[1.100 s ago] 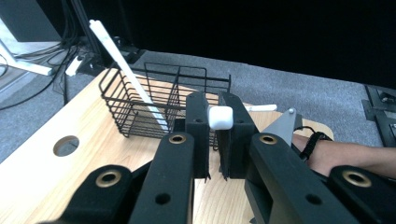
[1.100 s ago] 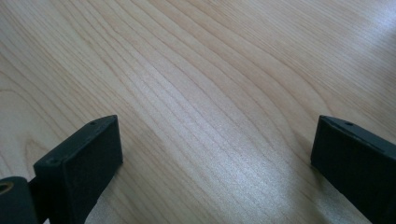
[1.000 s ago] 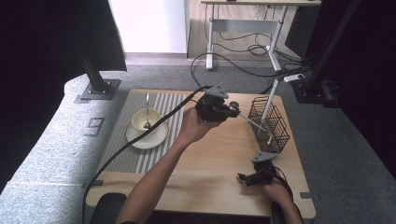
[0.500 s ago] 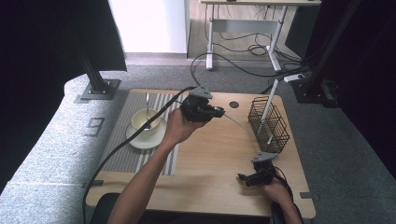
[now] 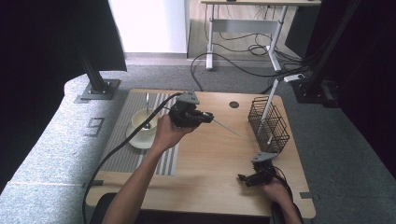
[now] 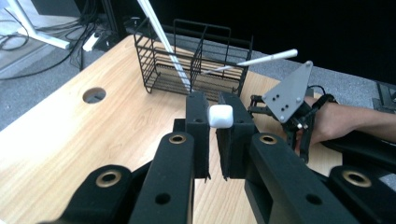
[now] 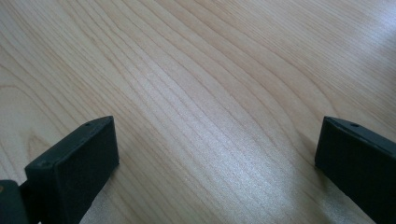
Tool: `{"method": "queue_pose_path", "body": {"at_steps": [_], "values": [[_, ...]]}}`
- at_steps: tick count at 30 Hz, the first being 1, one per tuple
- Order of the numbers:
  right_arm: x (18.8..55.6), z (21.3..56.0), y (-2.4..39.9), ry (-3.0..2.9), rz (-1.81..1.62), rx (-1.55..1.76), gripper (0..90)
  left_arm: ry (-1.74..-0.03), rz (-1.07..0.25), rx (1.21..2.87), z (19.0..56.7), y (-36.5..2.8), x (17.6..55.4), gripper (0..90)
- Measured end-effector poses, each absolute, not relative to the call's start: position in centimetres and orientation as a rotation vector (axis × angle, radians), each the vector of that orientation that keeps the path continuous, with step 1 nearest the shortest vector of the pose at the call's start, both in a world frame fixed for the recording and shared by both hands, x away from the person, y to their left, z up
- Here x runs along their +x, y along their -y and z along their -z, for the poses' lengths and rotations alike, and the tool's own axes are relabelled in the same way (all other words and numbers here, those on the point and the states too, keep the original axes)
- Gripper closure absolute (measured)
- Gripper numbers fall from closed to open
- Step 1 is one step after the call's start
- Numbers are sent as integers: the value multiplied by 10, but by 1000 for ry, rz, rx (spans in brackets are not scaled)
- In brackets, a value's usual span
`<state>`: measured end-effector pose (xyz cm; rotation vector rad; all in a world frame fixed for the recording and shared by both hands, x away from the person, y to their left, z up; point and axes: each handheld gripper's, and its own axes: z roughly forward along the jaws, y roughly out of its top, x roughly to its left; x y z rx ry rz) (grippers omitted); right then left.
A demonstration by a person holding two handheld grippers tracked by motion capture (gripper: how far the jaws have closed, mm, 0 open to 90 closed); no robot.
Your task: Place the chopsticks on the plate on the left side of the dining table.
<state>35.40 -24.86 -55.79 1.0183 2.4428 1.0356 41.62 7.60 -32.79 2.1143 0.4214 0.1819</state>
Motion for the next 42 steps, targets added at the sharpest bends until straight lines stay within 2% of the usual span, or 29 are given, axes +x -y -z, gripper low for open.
{"method": "queue_pose_path", "body": {"at_steps": [16,23,38,42], "values": [[355,555,250,-2478,-1013,1013,18,-473,-102,2120,362,-97,409,835],[354,544,248,-2479,-1079,991,97,-463,-66,2133,373,-97,404,835],[361,517,229,-2469,-1181,905,147,-447,12,2119,384,-95,400,835],[365,511,220,-2480,-1219,880,195,-441,22,2119,384,-94,399,835]]}}
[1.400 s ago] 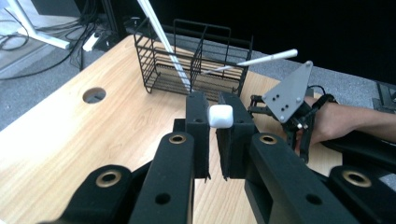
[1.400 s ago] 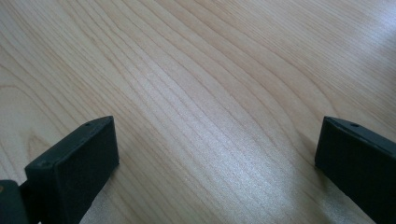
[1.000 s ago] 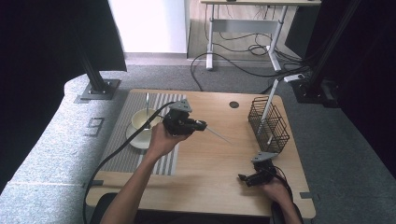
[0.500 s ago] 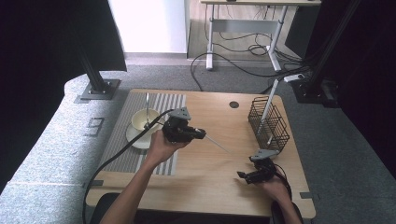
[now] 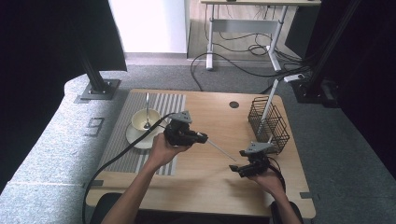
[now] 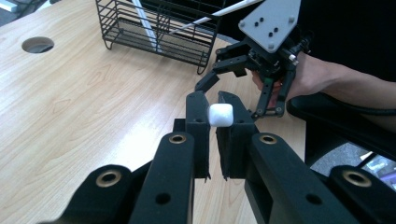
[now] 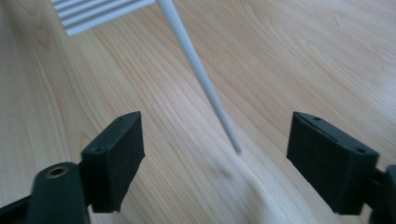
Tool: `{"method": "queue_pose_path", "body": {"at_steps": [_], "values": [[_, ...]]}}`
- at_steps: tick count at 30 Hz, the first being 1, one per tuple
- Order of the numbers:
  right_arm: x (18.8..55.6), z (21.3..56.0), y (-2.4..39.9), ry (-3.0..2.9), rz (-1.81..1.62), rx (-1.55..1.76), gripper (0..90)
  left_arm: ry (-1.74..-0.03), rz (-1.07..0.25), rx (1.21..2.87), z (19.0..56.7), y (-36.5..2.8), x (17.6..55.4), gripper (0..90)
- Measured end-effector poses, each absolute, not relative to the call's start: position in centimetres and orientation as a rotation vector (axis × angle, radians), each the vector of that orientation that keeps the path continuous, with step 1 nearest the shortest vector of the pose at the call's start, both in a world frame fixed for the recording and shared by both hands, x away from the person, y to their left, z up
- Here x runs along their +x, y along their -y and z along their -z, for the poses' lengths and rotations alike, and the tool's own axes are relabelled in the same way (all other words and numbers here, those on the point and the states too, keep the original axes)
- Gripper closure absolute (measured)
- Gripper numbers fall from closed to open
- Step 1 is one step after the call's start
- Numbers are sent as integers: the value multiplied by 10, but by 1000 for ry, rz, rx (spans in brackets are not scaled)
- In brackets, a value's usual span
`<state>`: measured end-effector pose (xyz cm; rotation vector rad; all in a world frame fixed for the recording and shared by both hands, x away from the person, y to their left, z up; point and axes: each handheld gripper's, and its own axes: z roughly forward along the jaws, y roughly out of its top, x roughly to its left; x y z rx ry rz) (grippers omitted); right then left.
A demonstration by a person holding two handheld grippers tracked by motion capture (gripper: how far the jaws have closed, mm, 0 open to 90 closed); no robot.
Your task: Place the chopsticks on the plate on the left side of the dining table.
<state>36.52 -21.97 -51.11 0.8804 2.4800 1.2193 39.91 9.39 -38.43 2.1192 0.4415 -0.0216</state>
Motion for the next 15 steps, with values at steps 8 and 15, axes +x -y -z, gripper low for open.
{"method": "queue_pose_path", "body": {"at_steps": [8,15], "values": [[371,497,200,-2511,-1255,785,362,-432,37,2121,385,-92,397,835],[374,491,190,-2539,-1265,729,535,-423,49,2121,386,-92,396,835]]}}
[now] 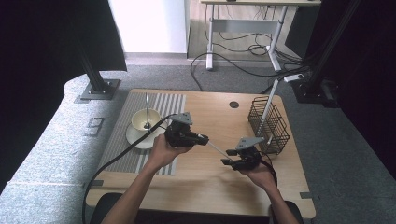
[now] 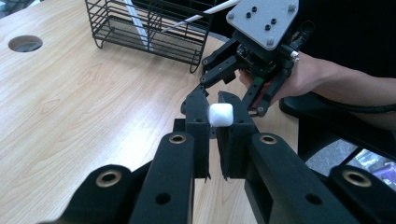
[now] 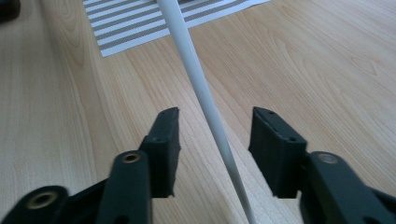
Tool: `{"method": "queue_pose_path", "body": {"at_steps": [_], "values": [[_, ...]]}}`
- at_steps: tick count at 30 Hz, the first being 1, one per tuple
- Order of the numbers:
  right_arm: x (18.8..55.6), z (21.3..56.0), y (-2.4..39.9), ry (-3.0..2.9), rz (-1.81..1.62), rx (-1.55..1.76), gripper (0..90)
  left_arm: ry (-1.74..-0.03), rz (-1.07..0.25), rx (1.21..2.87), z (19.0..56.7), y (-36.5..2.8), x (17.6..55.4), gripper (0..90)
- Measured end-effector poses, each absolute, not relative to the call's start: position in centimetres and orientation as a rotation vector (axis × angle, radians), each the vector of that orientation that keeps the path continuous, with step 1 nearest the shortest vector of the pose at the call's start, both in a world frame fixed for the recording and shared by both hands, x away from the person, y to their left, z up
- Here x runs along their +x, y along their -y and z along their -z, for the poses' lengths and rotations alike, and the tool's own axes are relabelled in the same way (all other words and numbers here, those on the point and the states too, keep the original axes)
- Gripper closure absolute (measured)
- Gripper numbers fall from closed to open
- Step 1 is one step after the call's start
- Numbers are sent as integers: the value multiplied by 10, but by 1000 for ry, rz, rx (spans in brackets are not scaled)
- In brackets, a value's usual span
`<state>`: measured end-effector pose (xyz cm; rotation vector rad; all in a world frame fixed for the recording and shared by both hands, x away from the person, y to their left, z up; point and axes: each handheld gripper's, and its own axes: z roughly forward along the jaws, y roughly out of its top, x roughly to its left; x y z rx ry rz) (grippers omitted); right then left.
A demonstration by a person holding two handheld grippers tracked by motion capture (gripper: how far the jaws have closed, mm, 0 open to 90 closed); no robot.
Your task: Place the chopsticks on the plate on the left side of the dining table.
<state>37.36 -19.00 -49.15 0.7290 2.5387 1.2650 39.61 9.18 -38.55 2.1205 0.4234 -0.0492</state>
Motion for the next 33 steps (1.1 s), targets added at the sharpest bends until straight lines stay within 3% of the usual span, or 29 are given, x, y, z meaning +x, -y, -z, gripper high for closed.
{"method": "queue_pose_path", "body": {"at_steps": [6,9,16,18,21,22,25,33], "values": [[373,491,188,-2545,-1263,682,724,-418,55,2121,385,-92,396,836],[372,491,189,-2545,-1259,660,778,-414,60,2124,385,-92,396,835],[369,489,189,-2559,-1238,617,804,-408,40,2119,387,-95,398,820],[367,488,188,-2580,-1246,592,838,-436,-63,2136,385,-97,398,711],[366,486,188,-2585,-1258,590,849,-461,-106,2125,383,-100,399,554],[366,486,188,-2586,-1259,596,849,-479,-141,2114,381,-101,399,554],[366,486,187,-2595,-1231,611,849,-500,-170,2073,376,-104,400,418],[365,486,185,-2619,-1200,600,849,-574,-296,2051,378,-102,408,338]]}}
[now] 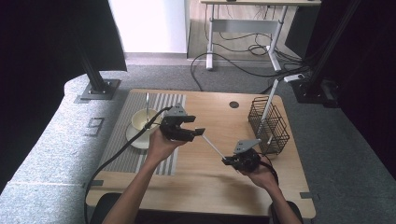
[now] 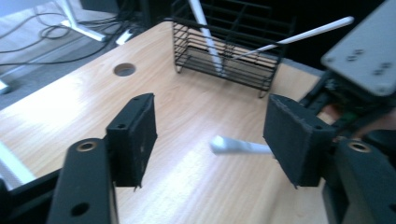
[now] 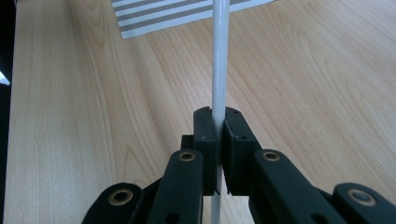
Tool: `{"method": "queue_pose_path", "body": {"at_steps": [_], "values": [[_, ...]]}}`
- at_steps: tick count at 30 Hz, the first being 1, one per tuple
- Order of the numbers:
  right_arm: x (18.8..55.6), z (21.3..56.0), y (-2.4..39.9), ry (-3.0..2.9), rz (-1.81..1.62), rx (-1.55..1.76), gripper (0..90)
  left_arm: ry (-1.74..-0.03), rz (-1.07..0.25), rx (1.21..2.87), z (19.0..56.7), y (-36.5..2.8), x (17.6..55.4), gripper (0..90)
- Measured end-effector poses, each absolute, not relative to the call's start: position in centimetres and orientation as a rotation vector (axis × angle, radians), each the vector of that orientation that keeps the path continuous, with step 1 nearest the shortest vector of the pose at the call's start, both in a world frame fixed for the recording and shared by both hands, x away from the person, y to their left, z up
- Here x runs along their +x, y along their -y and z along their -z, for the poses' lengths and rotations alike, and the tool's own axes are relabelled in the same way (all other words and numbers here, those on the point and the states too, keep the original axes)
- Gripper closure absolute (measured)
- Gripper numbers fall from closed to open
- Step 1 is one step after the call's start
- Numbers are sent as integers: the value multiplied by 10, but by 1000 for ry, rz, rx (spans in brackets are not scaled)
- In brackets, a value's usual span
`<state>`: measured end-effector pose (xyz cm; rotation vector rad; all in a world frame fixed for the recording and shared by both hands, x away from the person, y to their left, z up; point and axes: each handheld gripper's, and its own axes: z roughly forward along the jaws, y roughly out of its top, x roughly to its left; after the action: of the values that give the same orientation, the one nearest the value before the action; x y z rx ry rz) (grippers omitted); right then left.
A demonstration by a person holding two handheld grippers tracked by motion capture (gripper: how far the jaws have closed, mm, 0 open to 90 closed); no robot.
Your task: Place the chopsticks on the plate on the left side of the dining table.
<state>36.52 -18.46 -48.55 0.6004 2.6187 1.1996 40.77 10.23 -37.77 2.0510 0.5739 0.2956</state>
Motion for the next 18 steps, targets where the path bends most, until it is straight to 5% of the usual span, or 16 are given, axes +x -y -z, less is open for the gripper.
{"method": "queue_pose_path", "body": {"at_steps": [18], "values": [[359,474,186,-2616,-1155,549,849,-648,-402,2122,415,-108,415,266]]}}
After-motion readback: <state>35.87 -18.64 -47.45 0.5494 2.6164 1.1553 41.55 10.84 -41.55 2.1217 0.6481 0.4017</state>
